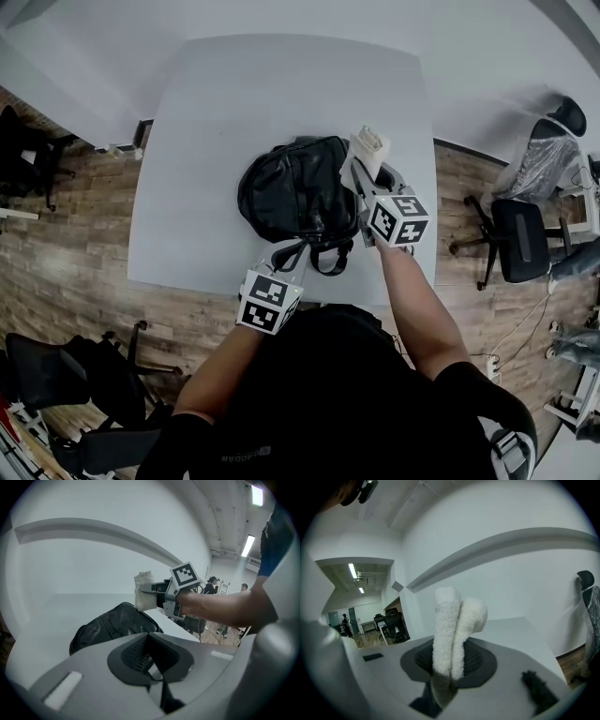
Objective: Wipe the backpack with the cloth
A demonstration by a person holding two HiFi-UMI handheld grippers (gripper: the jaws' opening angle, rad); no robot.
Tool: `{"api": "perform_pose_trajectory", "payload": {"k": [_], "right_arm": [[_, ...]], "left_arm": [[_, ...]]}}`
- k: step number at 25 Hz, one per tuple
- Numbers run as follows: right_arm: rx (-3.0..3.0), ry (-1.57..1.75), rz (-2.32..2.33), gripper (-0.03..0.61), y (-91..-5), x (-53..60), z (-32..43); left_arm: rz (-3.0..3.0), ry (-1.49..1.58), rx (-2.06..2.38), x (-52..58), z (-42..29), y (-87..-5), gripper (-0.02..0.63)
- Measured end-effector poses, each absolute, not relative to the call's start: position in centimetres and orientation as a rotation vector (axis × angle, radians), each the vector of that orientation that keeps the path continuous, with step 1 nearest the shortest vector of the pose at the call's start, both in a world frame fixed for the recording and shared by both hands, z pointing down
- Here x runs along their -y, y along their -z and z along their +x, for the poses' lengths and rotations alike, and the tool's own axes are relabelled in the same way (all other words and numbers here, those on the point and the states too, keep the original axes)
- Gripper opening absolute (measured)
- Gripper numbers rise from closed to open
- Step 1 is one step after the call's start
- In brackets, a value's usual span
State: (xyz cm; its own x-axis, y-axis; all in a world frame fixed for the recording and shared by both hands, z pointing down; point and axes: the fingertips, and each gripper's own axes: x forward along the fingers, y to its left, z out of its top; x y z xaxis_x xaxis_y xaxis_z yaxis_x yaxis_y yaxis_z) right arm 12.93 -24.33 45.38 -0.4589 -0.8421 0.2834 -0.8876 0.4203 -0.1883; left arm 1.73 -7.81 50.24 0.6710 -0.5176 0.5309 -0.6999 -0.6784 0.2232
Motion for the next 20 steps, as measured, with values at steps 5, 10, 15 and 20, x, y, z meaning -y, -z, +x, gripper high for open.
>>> {"api": "perform_pose_trajectory", "payload": {"k": [5,10,15,20], "right_arm": [[2.508,-0.458,1.580,0.087,-45.1,24.1,14.1],[2.495,-0.428,1.604,0.087,-44.5,23.9,14.8],[2.487,-0.403,1.622,0.087,-44.1,23.6,15.0],[2.497,-0.405,1.622,0.087,-43.8,23.1,14.4]], "left_arm": [[2.464,-0.606,0.971,7.6,1.4,-50.3,0.007],[2.467,-0.602,0.971,7.2,1.4,-50.2,0.008],[2.474,-0.595,0.961,6.8,1.3,-50.3,0.008],[2.473,-0.589,0.970,6.7,0.7,-50.2,0.008]]}}
